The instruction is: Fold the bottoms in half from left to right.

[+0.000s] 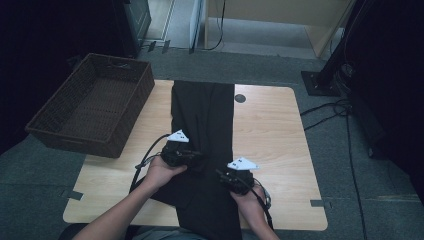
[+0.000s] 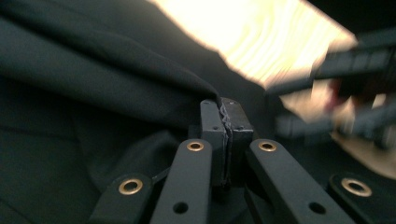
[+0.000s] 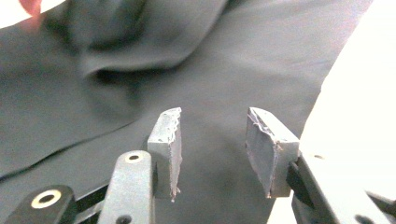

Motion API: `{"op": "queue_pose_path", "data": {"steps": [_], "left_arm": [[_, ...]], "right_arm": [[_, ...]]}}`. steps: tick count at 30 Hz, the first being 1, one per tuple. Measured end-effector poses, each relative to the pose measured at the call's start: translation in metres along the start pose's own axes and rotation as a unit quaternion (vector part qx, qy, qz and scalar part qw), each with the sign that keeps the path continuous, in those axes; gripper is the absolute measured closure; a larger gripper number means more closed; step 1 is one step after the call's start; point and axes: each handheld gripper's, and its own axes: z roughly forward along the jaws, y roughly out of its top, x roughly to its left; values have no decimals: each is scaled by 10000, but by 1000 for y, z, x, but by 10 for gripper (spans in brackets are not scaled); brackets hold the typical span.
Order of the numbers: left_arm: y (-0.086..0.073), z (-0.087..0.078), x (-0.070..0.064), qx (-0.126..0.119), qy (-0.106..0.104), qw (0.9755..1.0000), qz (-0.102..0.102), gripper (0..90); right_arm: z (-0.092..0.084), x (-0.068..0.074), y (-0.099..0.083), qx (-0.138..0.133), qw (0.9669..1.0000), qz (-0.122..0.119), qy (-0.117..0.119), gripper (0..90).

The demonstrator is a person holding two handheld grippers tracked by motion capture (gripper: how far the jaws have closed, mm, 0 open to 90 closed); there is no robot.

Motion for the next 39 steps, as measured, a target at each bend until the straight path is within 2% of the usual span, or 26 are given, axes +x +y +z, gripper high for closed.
{"op": "queue_pose_path", "data": {"steps": [2,4,9,12,15,18,20,22,23,24,26,29,31,32,33,35,37,39], "left_arm": [[-7,6,0,99,42,9999,42,884],[-12,10,0,194,69,9998,54,877],[-22,17,-2,241,149,9995,127,851],[-24,17,0,188,121,9997,74,845],[-25,18,-1,142,124,9998,69,839],[-26,18,-1,95,125,9999,55,824],[-26,18,-1,84,94,9999,-8,809],[-25,15,-1,114,104,9999,-44,771],[-23,12,-1,141,86,9998,-97,738],[-20,7,0,167,70,9998,-119,707],[-12,-6,0,182,30,9998,-118,666],[5,-29,5,47,205,9998,75,641],[15,-41,15,-29,386,9992,62,642],[20,-45,24,-107,498,9987,-19,643],[23,-46,30,-160,579,9982,-57,645],[28,-43,46,-280,742,9963,-317,649],[33,-33,62,-312,912,9943,-452,646],[35,-21,76,-365,1016,9923,-602,645]], "right_arm": [[4,-9,8,-84,9998,131,-93,563],[12,-16,20,-113,9998,143,-128,561],[47,-23,58,-262,9995,140,-55,553],[69,-21,78,-217,9997,67,-69,551],[90,-14,94,-231,9997,17,53,540],[111,-7,102,-50,10000,25,68,540],[124,-6,102,106,9999,-9,-3,592],[132,-5,103,347,9993,-28,-166,753],[133,-5,102,397,9990,-19,-197,843],[133,-5,103,477,9986,36,-221,873],[128,-8,104,457,9988,33,-191,883],[118,-13,106,345,9993,30,-156,887],[109,-18,107,267,9995,86,-155,887],[104,-21,107,228,9995,115,-161,887],[98,-24,107,187,9996,130,-157,888],[91,-28,106,107,9997,173,-164,887],[84,-33,105,38,9995,307,-97,887],[78,-35,105,-12,9994,325,-107,887]]}}
